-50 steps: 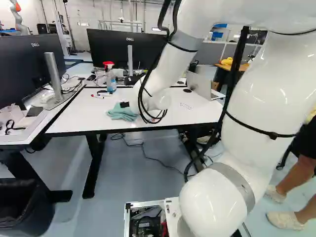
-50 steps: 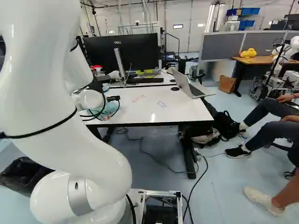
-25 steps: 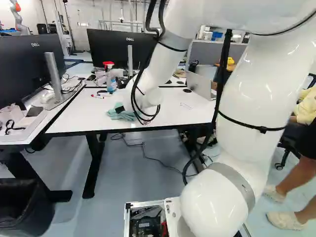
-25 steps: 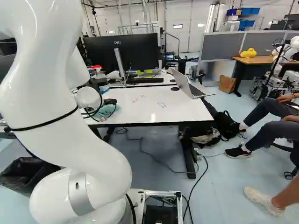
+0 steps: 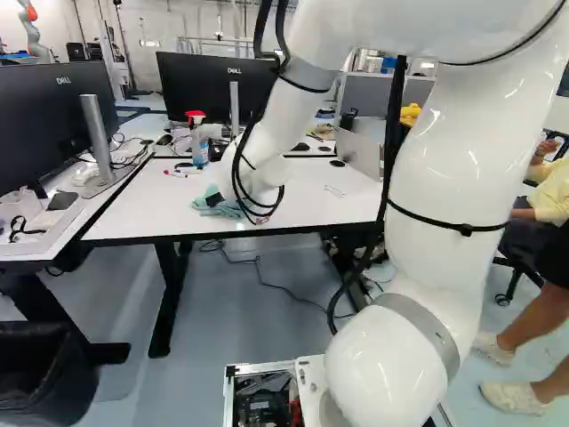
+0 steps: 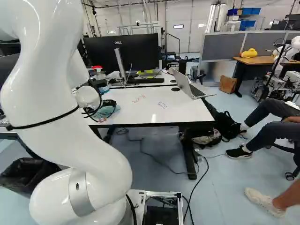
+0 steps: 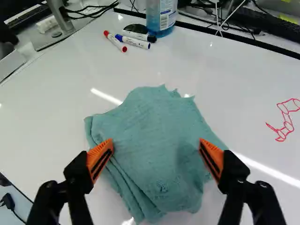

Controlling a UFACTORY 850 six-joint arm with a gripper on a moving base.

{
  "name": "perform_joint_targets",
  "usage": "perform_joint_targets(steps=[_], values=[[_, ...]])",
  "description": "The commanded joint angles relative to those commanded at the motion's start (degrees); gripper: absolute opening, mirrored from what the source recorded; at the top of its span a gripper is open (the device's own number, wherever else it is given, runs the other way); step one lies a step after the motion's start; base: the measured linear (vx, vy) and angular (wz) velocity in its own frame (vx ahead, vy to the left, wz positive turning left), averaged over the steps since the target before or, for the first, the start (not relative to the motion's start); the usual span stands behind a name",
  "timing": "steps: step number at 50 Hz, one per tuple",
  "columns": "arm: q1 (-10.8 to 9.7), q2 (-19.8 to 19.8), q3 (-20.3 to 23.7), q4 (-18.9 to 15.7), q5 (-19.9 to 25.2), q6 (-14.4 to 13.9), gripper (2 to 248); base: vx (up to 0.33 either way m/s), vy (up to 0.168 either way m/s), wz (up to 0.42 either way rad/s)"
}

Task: Clean the table with the green towel

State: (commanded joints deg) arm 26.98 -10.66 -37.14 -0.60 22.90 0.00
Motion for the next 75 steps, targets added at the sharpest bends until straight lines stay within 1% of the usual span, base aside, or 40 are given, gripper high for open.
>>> perform_joint_targets(steps=[1, 6, 7, 11, 12, 16, 17, 21, 22, 27, 28, 32, 33, 48, 75], values=[[0.00, 0.00, 0.00, 0.00, 0.00, 0.00, 224, 0.000, 0.000, 0.000], [0.00, 0.00, 0.00, 0.00, 0.00, 0.00, 224, 0.000, 0.000, 0.000], [0.00, 0.00, 0.00, 0.00, 0.00, 0.00, 186, 0.000, 0.000, 0.000], [0.00, 0.00, 0.00, 0.00, 0.00, 0.00, 186, 0.000, 0.000, 0.000], [0.00, 0.00, 0.00, 0.00, 0.00, 0.00, 147, 0.000, 0.000, 0.000], [0.00, 0.00, 0.00, 0.00, 0.00, 0.00, 147, 0.000, 0.000, 0.000], [0.00, 0.00, 0.00, 0.00, 0.00, 0.00, 110, 0.000, 0.000, 0.000], [0.00, 0.00, 0.00, 0.00, 0.00, 0.00, 110, 0.000, 0.000, 0.000], [0.00, 0.00, 0.00, 0.00, 0.00, 0.00, 74, 0.000, 0.000, 0.000], [0.00, 0.00, 0.00, 0.00, 0.00, 0.00, 74, 0.000, 0.000, 0.000], [0.00, 0.00, 0.00, 0.00, 0.00, 0.00, 45, 0.000, 0.000, 0.000], [0.00, 0.00, 0.00, 0.00, 0.00, 0.00, 45, 0.000, 0.000, 0.000], [0.00, 0.00, 0.00, 0.00, 0.00, 0.00, 40, 0.000, 0.000, 0.000], [-0.33, 1.37, 0.10, 0.00, 0.00, 0.00, 40, 0.000, 0.000, 0.000], [-4.22, 1.34, -4.01, 0.00, 0.00, 0.00, 40, 0.000, 0.000, 0.000]])
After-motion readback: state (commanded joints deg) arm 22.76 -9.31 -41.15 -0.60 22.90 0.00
